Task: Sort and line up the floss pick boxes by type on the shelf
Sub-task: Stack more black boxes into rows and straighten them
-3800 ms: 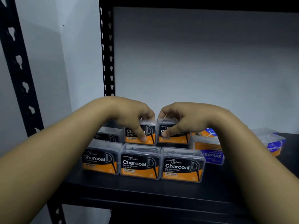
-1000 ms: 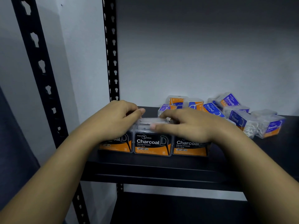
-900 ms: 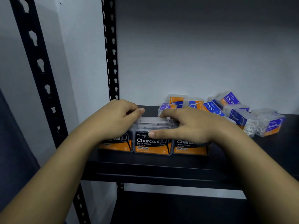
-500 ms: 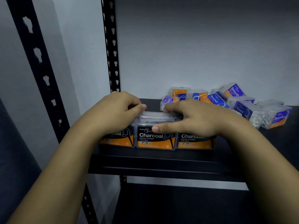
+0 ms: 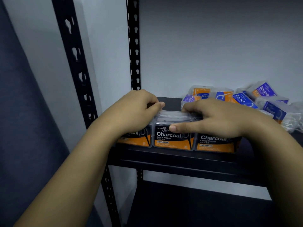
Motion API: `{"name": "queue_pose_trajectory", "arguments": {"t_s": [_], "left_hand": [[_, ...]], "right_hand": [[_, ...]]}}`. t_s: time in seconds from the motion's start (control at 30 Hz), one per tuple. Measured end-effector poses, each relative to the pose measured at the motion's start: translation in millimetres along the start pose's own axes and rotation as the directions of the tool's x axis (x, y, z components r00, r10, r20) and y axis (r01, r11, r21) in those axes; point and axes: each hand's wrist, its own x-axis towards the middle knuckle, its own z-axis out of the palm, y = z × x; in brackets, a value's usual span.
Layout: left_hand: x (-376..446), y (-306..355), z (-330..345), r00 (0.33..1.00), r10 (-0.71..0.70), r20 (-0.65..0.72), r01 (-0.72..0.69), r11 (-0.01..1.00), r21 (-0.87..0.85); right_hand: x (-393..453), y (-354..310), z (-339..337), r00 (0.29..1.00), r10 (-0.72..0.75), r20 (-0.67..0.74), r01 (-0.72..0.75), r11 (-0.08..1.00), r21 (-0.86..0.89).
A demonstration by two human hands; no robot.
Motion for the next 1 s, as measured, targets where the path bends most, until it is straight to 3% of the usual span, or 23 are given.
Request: {"name": "queue_pose_trajectory", "arguments": {"t_s": [0.1, 0.2, 0.3, 0.4, 0.47, 0.6, 1.0], "left_hand": [[-2.3, 0.9, -3.7, 0.999, 0.021, 0.032, -0.022, 1.000, 0.010], [-2.3, 2.2, -16.7, 0.983, 0.049, 0.175, -0.054, 0.998, 0.023], [-1.6, 7.6, -41.3, 0.907, 0.012, 0.422, -0.038, 0.998, 0.054], [2.4, 16.1, -60.6, 0.819, -0.122, 0.561, -0.056, 0.956, 0.289], [7.9, 22.1, -63.0, 0.809, -0.188, 0.557, -0.058, 0.918, 0.393], [15.3, 22.3, -55.7, 0.804, -0.227, 0.550, -0.051, 0.895, 0.444], [10.6, 7.7, -44.9, 0.862, -0.142, 0.486, -0.043, 0.936, 0.350]], "right_hand": [[-0.2, -3.8, 0.1, 1.000, -0.002, 0.014, 0.002, 1.000, 0.004], [-0.1, -5.1, -0.6, 1.000, 0.000, 0.021, 0.000, 1.000, 0.007], [0.5, -5.2, -0.3, 1.000, -0.006, 0.020, 0.005, 1.000, 0.009], [-1.0, -5.7, 0.2, 1.000, 0.003, 0.015, -0.003, 1.000, 0.010], [-2.2, -6.2, -0.1, 1.000, 0.008, 0.016, -0.008, 1.000, 0.011], [-4.5, -6.8, 0.3, 1.000, 0.014, 0.003, -0.014, 1.000, 0.010], [-6.4, -6.5, 0.5, 1.000, 0.003, 0.000, -0.003, 0.999, -0.036]]}}
